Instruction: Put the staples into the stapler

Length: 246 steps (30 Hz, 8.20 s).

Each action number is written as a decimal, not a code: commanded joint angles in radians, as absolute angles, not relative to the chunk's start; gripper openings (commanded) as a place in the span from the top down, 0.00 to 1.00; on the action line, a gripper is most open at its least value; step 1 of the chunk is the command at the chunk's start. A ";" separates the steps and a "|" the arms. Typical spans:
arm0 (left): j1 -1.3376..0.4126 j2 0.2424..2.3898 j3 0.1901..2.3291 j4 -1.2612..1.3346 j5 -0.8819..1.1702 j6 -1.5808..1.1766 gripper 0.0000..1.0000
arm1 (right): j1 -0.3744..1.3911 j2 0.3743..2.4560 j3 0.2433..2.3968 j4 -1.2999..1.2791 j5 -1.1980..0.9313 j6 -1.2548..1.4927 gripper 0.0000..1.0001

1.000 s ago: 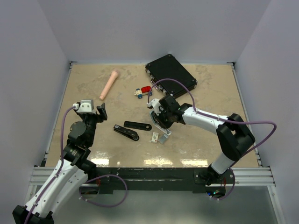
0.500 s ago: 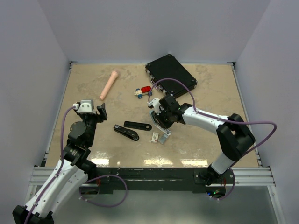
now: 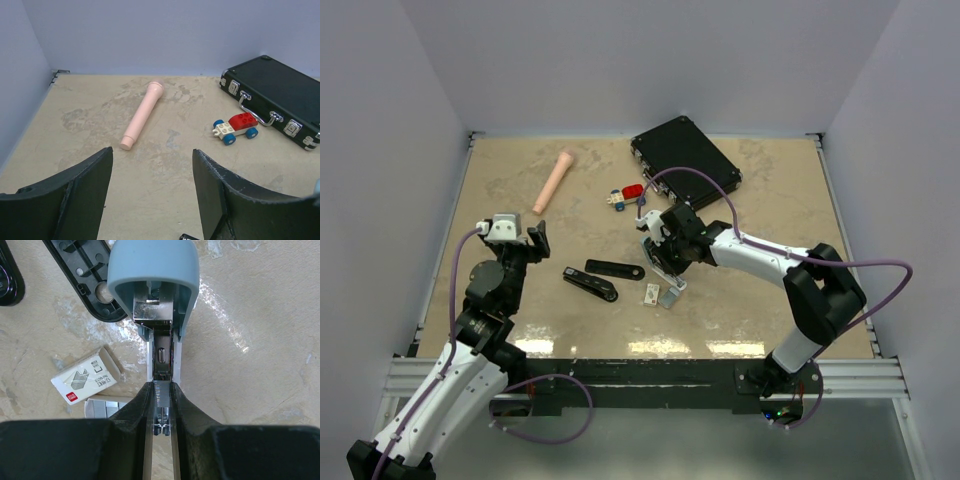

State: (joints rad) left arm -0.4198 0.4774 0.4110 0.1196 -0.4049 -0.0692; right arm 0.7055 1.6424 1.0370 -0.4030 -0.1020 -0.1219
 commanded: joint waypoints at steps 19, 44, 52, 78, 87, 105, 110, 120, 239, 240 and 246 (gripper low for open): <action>-0.413 0.463 0.406 0.170 -0.405 -0.083 0.31 | 0.703 1.674 1.071 -0.413 -0.106 -0.112 0.96; -0.414 0.463 0.405 0.170 -0.402 -0.084 0.31 | 0.703 1.660 1.163 -0.476 -0.106 -0.078 0.55; -0.413 0.460 0.405 0.170 -0.402 -0.084 0.31 | 0.695 1.675 1.164 -0.469 -0.061 -0.023 0.60; -0.413 0.460 0.405 0.172 -0.402 -0.083 0.31 | 0.686 1.671 1.095 -0.520 -0.032 0.055 0.61; -0.413 0.462 0.403 0.172 -0.393 -0.086 0.31 | 0.683 1.649 1.086 -0.540 -0.006 0.095 0.61; -0.414 0.690 0.463 0.207 -0.085 -0.185 0.30 | 0.684 1.451 0.896 -0.373 -0.075 0.275 0.55; -0.414 0.776 0.492 0.235 -0.008 -0.239 0.30 | 0.684 1.480 0.893 -0.351 -0.052 0.290 0.54; -0.416 0.962 0.549 0.296 0.164 -0.319 0.29 | 0.686 1.526 0.891 -0.318 -0.029 0.293 0.55; -0.721 0.545 0.434 0.221 -0.590 0.076 0.30 | 0.802 1.574 1.149 -0.515 0.090 0.216 0.36; -0.721 0.537 0.427 0.227 -0.622 0.095 0.30 | 0.802 1.589 1.188 -0.532 0.091 0.209 0.37; -0.719 0.512 0.381 0.290 -0.686 0.160 0.29 | 0.802 1.699 1.294 -0.624 0.091 0.190 0.44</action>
State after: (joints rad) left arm -0.7261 0.5186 0.4114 0.2470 -0.5964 0.0757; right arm 0.8021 1.6371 1.2274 -0.5087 0.0708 0.2211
